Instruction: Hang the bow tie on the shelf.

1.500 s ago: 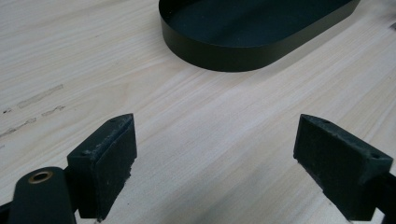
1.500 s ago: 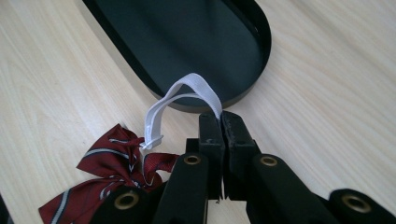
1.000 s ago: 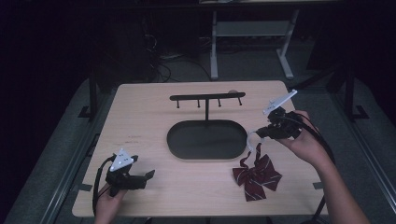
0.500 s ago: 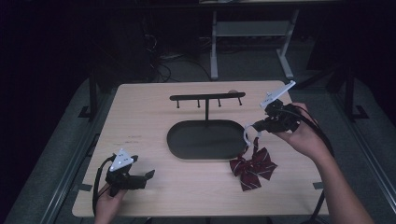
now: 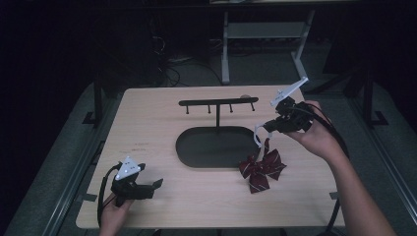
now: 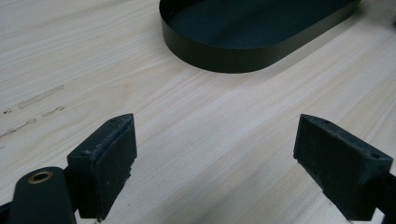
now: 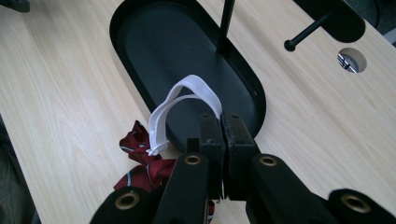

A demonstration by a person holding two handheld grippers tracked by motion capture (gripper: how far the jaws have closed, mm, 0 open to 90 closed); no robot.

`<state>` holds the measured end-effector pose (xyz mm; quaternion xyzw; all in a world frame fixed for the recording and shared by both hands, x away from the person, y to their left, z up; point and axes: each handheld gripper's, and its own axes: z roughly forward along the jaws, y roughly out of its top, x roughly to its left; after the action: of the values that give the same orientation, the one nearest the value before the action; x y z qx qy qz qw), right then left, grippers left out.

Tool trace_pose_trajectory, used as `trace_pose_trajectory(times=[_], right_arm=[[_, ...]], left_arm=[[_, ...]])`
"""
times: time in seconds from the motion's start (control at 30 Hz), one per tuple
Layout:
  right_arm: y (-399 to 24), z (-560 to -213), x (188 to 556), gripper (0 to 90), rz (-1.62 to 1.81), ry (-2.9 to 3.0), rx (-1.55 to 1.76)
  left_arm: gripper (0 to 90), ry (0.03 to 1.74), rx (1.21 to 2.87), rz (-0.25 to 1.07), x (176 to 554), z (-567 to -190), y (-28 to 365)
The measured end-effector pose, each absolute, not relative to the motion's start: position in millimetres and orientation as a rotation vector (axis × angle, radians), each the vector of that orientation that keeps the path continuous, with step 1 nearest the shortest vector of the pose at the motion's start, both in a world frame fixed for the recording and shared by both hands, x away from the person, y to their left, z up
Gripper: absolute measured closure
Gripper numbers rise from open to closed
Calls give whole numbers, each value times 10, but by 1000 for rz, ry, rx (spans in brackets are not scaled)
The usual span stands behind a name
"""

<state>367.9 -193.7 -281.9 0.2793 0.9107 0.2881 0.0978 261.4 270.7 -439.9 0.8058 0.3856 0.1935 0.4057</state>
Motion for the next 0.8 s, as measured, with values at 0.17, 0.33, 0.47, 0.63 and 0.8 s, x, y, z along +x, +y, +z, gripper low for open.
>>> trace_pose_trajectory(times=[0.17,0.33,0.47,0.63,0.8], right_arm=[[-1928,-2775,3721,881,860,2696,830],[-1919,-2747,3768,881,865,2695,826],[-1899,-2715,3797,881,864,2699,824],[-1872,-2673,3851,881,866,2700,823],[-1849,-2642,3893,881,863,2696,819]], left_arm=[[130,977,2030,486,2621,-4404,2711],[130,983,2030,485,2623,-4405,2710],[130,985,2022,485,2625,-4400,2703],[130,978,2029,480,2638,-4401,2701],[130,979,2027,481,2639,-4400,2703]])
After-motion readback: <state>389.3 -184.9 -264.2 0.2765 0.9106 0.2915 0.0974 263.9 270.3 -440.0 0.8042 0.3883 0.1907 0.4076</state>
